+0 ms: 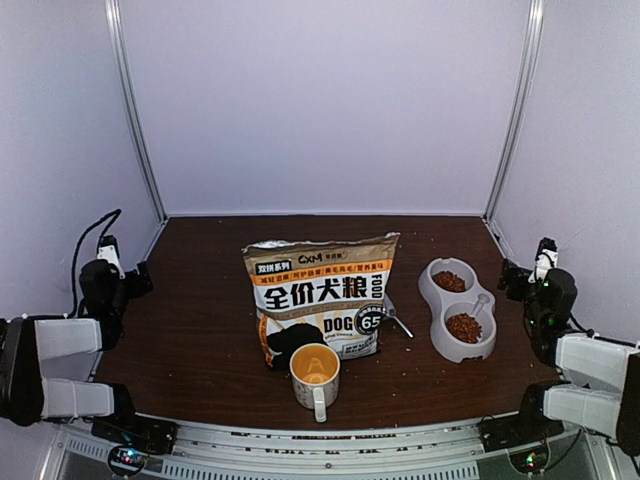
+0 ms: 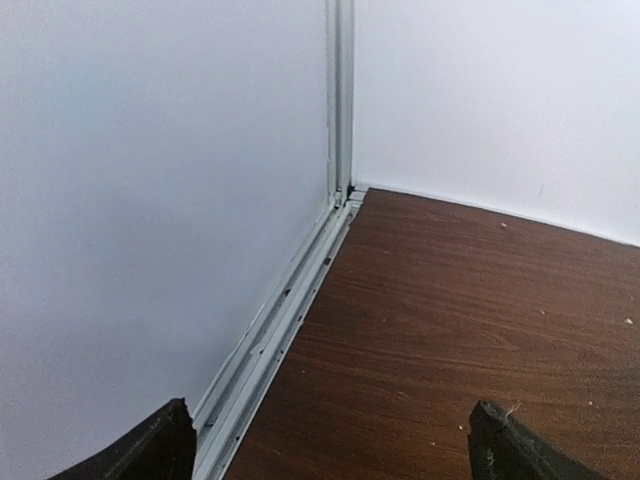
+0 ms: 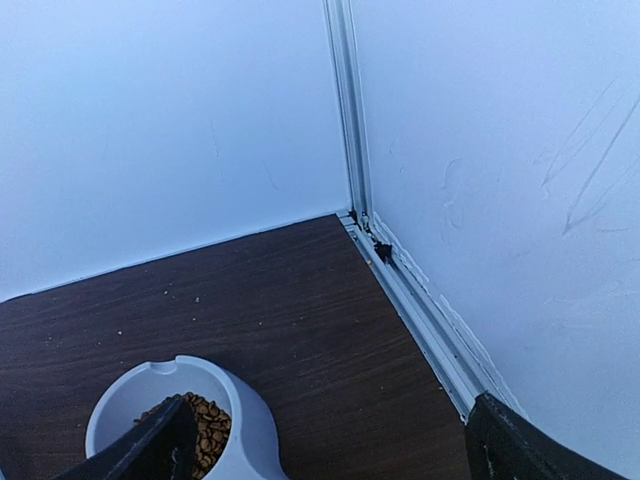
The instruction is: Serve the pet food
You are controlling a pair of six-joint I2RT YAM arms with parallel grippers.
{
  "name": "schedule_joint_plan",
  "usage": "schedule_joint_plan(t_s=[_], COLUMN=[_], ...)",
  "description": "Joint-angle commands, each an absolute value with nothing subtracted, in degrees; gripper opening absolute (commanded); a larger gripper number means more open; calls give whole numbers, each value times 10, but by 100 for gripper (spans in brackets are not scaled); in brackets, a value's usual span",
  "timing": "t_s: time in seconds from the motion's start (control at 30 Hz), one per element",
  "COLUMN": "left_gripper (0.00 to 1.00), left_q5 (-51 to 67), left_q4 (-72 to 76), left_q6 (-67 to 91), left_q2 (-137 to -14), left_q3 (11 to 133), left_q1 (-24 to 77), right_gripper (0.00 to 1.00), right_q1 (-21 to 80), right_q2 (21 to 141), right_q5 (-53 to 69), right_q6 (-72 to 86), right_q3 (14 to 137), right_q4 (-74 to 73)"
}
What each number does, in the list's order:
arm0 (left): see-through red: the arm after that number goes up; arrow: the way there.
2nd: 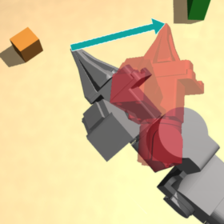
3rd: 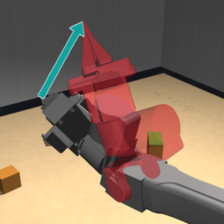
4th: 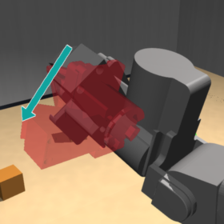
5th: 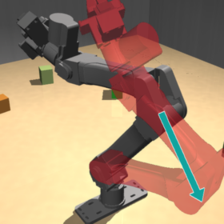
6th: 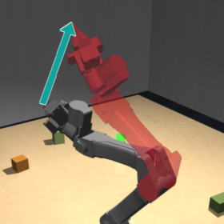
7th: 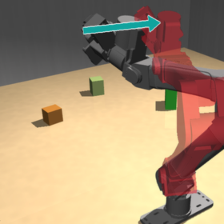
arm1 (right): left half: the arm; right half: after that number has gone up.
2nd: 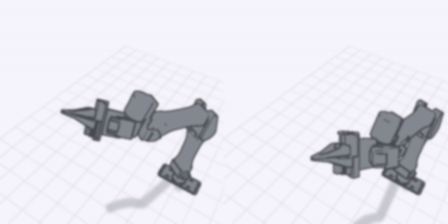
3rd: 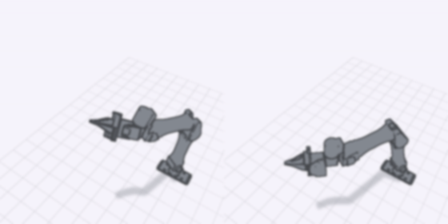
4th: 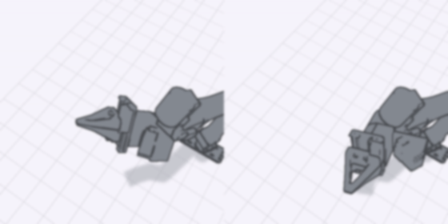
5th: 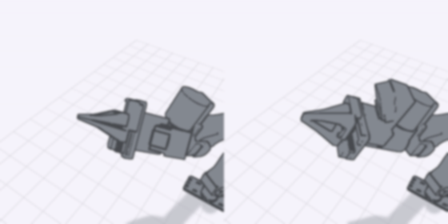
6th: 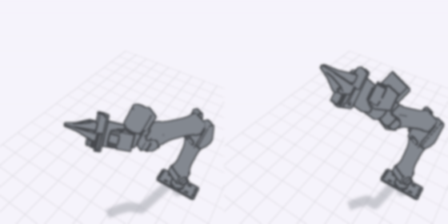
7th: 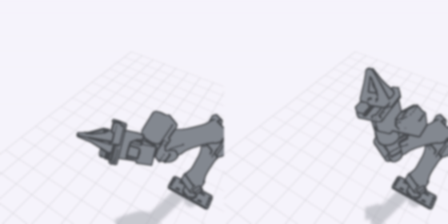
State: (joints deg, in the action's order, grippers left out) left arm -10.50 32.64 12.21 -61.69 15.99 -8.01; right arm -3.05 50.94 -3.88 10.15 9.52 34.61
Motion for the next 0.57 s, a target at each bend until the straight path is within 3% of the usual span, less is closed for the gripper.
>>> schedule_joint_plan(t_s=[0.0,0.53], left_gripper=[98,98], left_q5=[-128,-202], left_q4=[505,509], left_q6=[41,39], left_q2=[-677,-756], left_q3=[145,195], left_q1=[-41,-27], right_gripper=[95,95], right_q1=[-33,-32], right_q2=[578,630], right_q5=[-23,-15], right_q6=[81,59], right_q3=[112,130], right_q4=[464,477])
